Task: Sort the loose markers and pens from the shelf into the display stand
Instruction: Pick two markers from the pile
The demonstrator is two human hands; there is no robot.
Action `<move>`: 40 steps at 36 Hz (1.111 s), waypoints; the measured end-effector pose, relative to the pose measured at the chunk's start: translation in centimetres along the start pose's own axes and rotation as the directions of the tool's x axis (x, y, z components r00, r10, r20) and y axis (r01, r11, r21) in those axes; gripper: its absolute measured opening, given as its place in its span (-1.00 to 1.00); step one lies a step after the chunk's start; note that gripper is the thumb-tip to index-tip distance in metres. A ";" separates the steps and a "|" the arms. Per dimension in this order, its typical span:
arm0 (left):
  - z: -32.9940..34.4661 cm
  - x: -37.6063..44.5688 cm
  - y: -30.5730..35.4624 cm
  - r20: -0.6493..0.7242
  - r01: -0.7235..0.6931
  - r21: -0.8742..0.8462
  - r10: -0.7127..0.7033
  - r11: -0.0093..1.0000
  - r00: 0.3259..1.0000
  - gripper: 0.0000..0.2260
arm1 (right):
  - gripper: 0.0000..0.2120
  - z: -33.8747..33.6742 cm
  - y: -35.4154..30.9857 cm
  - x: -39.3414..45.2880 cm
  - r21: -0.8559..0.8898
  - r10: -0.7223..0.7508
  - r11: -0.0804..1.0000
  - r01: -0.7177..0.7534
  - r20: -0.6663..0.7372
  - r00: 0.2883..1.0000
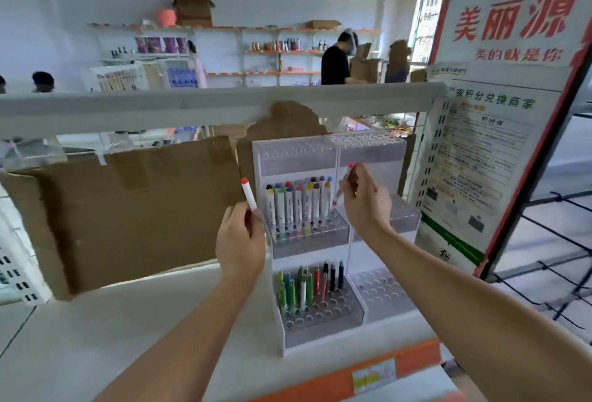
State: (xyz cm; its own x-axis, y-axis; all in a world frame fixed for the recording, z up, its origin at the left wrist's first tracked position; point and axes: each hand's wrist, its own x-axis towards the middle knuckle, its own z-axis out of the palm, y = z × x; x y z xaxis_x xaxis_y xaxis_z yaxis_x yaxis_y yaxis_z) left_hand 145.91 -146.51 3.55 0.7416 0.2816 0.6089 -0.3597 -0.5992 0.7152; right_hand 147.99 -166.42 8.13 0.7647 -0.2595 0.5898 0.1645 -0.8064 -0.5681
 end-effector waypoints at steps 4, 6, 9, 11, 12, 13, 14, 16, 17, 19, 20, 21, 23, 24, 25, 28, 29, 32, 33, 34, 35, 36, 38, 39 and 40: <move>0.4 -0.3 0.2 -0.050 -0.016 0.006 0.016 1.000 0.999 -0.86 | -0.91 0.0 0.0 0.9 0.035 -0.036 0.999 0.034 0.059 0.998; 0.4 -0.3 0.2 -0.059 -0.032 0.014 0.033 0.999 0.998 -0.85 | -0.93 -0.1 0.0 1.3 0.017 -0.060 0.998 0.059 0.095 0.994; 0.4 0.0 0.3 -0.077 -0.035 0.050 0.039 0.998 0.996 -0.85 | -0.92 0.0 0.2 1.7 0.019 -0.097 0.995 0.095 0.136 0.986; 0.3 0.4 0.2 -0.092 -0.036 0.060 0.041 0.998 0.995 -0.85 | -0.90 0.2 0.5 1.8 0.021 -0.102 0.995 0.100 0.169 0.980; 0.3 0.5 0.2 -0.096 -0.037 0.061 0.042 0.997 0.994 -0.85 | -0.88 0.4 0.7 1.7 0.018 -0.099 0.995 0.097 0.185 0.978; 0.3 0.6 0.2 -0.097 -0.036 0.062 0.042 0.997 0.994 -0.85 | -0.87 0.6 0.9 1.6 0.017 -0.096 0.995 0.094 0.201 0.975; 0.3 0.7 0.1 -0.097 -0.034 0.063 0.040 0.997 0.995 -0.85 | -0.87 0.8 1.1 1.5 0.014 -0.091 0.996 0.090 0.219 0.972; 0.1 0.7 0.1 -0.092 -0.029 0.068 0.036 0.997 0.995 -0.86 | -0.91 1.2 1.4 1.1 -0.023 -0.071 0.997 0.079 0.261 0.963; 0.1 0.8 0.0 -0.089 -0.028 0.073 0.035 0.997 0.995 -0.86 | -0.94 1.3 1.5 0.9 -0.048 -0.062 0.996 0.078 0.278 0.959; 0.0 0.7 -0.1 -0.087 -0.024 0.077 0.031 0.997 0.996 -0.87 | -0.96 1.3 1.5 0.4 -0.080 -0.039 0.995 0.065 0.301 0.953; 0.0 0.7 -0.2 -0.085 -0.023 0.075 0.029 0.997 0.996 -0.87 | -0.96 1.3 1.5 0.3 -0.091 -0.027 0.994 0.057 0.304 0.952; 0.1 0.6 -0.4 -0.083 -0.023 0.070 0.029 0.997 0.996 -0.87 | -0.95 1.2 1.4 0.2 -0.108 -0.020 0.993 0.055 0.302 0.953; 0.1 0.5 -0.8 -0.078 -0.031 0.060 0.035 0.998 0.996 -0.87 | -0.97 1.2 1.3 0.3 -0.160 -0.015 0.985 0.066 0.302 0.953; 0.1 0.5 -0.9 -0.074 -0.035 0.059 0.039 0.998 0.997 -0.87 | -0.96 1.3 1.3 0.4 -0.187 -0.012 0.980 0.074 0.310 0.951; 0.1 0.4 -0.9 -0.069 -0.036 0.061 0.040 0.997 0.997 -0.87 | -0.94 1.3 1.3 0.5 -0.212 -0.004 0.974 0.075 0.318 0.948; 0.1 0.4 -0.4 -0.055 -0.040 0.072 0.044 0.997 0.998 -0.87 | -0.82 1.4 1.6 0.3 -0.261 0.006 0.963 0.060 0.245 0.969; 0.1 0.4 -0.2 -0.052 -0.044 0.074 0.048 0.996 0.998 -0.87 | -0.79 1.4 1.6 0.0 -0.234 -0.031 0.970 0.067 0.154 0.988; 0.1 0.5 0.4 -0.043 -0.070 0.068 0.073 0.995 0.996 -0.86 | -0.85 1.1 -0.4 -1.1 -0.021 -0.204 0.979 0.203 -0.079 0.976; 0.1 0.6 0.5 -0.040 -0.090 0.075 0.093 0.993 0.995 -0.86 | -0.87 1.1 -1.7 -1.3 0.050 -0.266 0.961 0.270 -0.084 0.960; 0.0 0.6 0.6 -0.038 -0.109 0.081 0.112 0.991 0.993 -0.85 | -0.87 1.2 -3.2 -1.5 0.116 -0.325 0.937 0.330 -0.057 0.944; 0.0 0.6 0.7 -0.038 -0.122 0.079 0.126 0.989 0.991 -0.82 | -0.86 1.4 -4.7 -1.7 0.181 -0.373 0.912 0.368 -0.007 0.928; 0.0 0.6 0.8 -0.038 -0.129 0.070 0.132 0.989 0.991 -0.79 | -0.84 1.7 -6.1 -1.9 0.249 -0.401 0.892 0.378 0.048 0.915; 0.0 0.6 1.0 -0.023 -0.137 0.054 0.139 0.989 0.990 -0.76 | -0.80 2.2 -8.4 -2.2 0.371 -0.397 0.871 0.322 0.145 0.906; -0.1 0.6 1.1 -0.011 -0.145 0.051 0.146 0.988 0.989 -0.75 | -0.82 2.5 -9.1 -2.4 0.405 -0.385 0.866 0.294 0.164 0.908; -0.2 0.6 1.1 -0.002 -0.159 0.053 0.159 0.986 0.987 -0.73 | -0.86 2.8 -9.6 -2.5 0.425 -0.372 0.862 0.274 0.164 0.914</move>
State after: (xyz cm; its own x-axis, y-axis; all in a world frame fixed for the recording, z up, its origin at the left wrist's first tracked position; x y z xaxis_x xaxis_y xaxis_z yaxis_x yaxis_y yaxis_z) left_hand 145.85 -146.88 4.76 0.6738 0.1842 0.7156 -0.4421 -0.6755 0.5901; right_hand 146.22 -156.57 10.51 0.7399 0.1496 0.6559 0.6166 -0.5406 -0.5722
